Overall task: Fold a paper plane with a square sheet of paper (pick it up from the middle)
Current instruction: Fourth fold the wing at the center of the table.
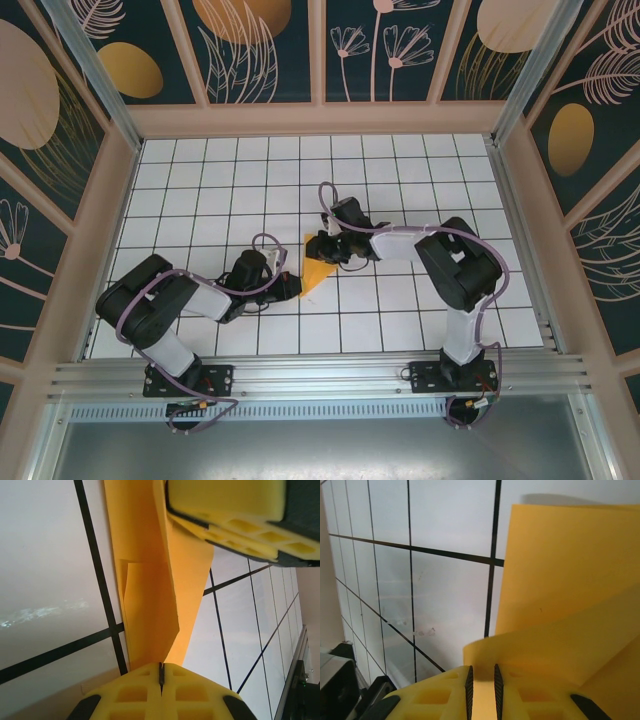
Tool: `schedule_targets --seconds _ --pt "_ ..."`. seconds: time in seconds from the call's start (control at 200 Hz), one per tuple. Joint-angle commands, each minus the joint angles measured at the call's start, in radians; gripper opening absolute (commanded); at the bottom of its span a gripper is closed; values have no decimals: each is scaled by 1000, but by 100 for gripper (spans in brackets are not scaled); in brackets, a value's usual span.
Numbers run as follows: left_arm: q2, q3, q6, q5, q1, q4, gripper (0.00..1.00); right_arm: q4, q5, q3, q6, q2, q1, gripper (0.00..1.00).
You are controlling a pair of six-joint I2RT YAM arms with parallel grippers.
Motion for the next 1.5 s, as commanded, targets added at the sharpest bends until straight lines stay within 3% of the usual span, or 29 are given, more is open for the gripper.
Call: schedule_targets --seconds 0.0,0.2,0.49,0.891,1.251,1.341,1.496 --pt "47 -8 -34 -21 -6 -56 0 8 -15 31 -2 25 5 22" --pt "61 -4 -46 -20 -6 -69 0 -7 10 33 2 34 3 21" --pt "96 24 -66 3 -6 -102 0 40 -66 -16 -31 -56 22 20" --pt "80 22 -120 -41 -6 -131 0 58 -98 -45 -26 -46 29 18" --pt "31 21 -113 -60 -5 -145 0 29 5 11 -8 8 6 20" --pt "28 21 -108 -62 -6 -151 10 18 4 22 -13 18 4 20" --pt "2 25 -97 -74 -5 -162 17 19 2 19 -12 17 3 20"
